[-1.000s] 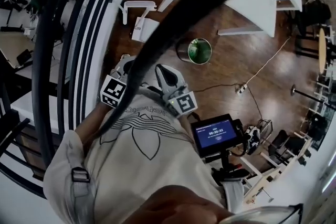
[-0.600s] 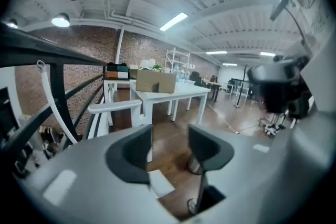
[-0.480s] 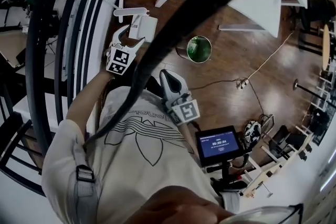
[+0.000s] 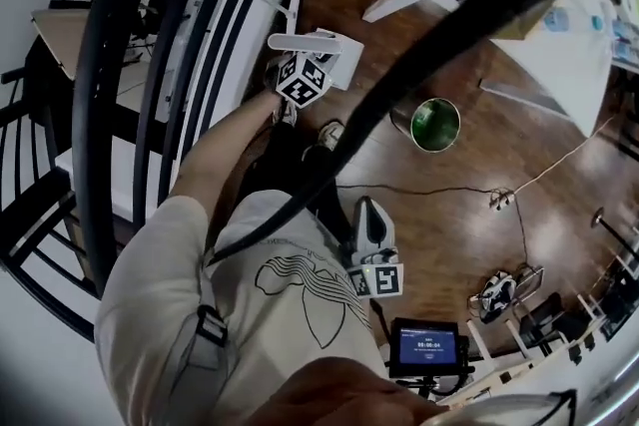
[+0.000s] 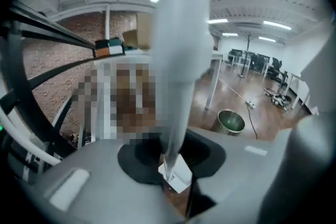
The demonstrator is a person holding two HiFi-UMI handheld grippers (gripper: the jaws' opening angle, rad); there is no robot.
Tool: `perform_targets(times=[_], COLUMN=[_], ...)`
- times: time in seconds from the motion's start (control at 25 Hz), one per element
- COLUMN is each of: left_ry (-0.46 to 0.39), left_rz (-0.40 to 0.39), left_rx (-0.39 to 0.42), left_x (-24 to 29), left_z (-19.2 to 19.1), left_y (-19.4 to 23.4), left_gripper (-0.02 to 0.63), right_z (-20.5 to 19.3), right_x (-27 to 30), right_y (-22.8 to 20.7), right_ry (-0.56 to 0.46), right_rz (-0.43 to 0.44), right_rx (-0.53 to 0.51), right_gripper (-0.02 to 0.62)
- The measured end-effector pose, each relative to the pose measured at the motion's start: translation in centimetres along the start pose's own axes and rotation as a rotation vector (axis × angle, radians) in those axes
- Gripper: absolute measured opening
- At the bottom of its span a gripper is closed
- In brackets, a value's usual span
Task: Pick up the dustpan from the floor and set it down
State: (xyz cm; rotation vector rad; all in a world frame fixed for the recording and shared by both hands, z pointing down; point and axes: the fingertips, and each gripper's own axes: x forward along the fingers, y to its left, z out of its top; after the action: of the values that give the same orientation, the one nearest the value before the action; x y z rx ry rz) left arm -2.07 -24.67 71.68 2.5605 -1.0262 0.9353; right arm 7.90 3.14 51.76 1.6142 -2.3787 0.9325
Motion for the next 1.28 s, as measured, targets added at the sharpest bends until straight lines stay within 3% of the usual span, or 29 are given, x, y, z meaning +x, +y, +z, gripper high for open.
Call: perform_targets(times=[0.08, 0.16, 0.6, 0.76, 1.12, 1.28], left_ry=[0.088, 0.109, -0.103, -0.147, -0.166, -0.153], left_rz=[-0.017, -0.013, 0.093, 0.099, 0.137, 0.072], left_rx=[-0.056, -0.144, -0.199, -0.201, -0.188, -0.166], left_x=[0.7, 0.2, -14.4, -16.6, -16.5, -12.5], left_z=[-0.8, -0.5, 15.1, 18.3, 18.0, 15.5], left_y=[0.4, 0.4, 0.6, 1.5, 2.3, 1.0], left_gripper=[0.086, 0.086, 0.083, 0.081, 0.081, 0.081], right_z=[-0.1, 0.4, 8.3, 10.7, 10.1, 8.7], right_x=[0.6, 0.9, 2.1, 3.6, 4.2, 3.8], right_y=[0.2, 0.5, 0.8, 1.8, 3.7, 3.3], right_ry=[-0.007, -0.019, -0.203, -0.252, -0.253, -0.199], right_rz=[0.019, 0.042, 0.179, 0.235, 0.294, 0.264], right_rx=[0.002, -0.003, -0.110, -0.135, -0.175, -0.160], right_gripper=[0.002, 0.003, 0.002, 0.003, 0.002, 0.002])
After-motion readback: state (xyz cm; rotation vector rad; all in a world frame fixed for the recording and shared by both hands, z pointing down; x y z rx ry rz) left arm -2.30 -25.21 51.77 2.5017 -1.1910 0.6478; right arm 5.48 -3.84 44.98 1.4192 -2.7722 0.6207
